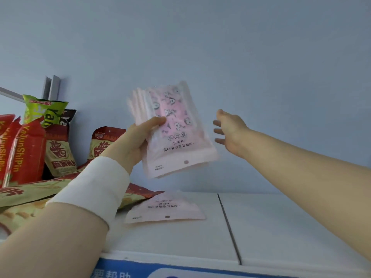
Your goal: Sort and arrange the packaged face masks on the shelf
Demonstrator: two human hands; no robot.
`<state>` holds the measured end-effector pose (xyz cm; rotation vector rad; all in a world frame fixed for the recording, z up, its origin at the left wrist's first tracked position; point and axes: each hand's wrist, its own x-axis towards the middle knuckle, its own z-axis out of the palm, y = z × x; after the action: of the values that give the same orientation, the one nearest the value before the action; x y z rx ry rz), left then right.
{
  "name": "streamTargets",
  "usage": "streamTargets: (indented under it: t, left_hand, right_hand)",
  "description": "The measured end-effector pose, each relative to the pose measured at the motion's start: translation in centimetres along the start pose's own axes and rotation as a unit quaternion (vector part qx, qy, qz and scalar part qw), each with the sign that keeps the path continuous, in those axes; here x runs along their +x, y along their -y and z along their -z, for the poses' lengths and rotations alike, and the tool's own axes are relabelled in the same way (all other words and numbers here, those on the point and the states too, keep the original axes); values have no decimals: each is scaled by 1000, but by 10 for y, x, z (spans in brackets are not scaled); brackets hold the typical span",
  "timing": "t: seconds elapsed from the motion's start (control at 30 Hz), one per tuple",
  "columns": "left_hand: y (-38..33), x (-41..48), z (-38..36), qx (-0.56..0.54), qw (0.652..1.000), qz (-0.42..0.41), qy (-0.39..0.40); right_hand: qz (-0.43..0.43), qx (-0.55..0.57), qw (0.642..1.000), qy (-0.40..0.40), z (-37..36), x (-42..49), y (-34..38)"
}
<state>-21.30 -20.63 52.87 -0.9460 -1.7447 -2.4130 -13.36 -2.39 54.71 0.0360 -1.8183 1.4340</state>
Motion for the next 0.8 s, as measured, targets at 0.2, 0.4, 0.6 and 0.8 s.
streamTargets:
  t: [0.2, 0.4, 0.6, 0.8]
  left_hand:
    - [10, 24, 33, -62, 993, -15, -95]
    - [9, 29, 32, -72, 991, -36, -110]
    - [11, 26, 31, -82, 989, -39, -115]
    - [13, 25, 32, -97, 987, -41, -123]
  right_hand:
    - [-146, -361, 907, 162, -37, -47, -44]
    - [-146, -440, 848, 257, -60, -51, -63]
    - [-280, -322, 866, 261, -56, -38, -69]
    - [-278, -264, 912, 147, -4, -21, -44]
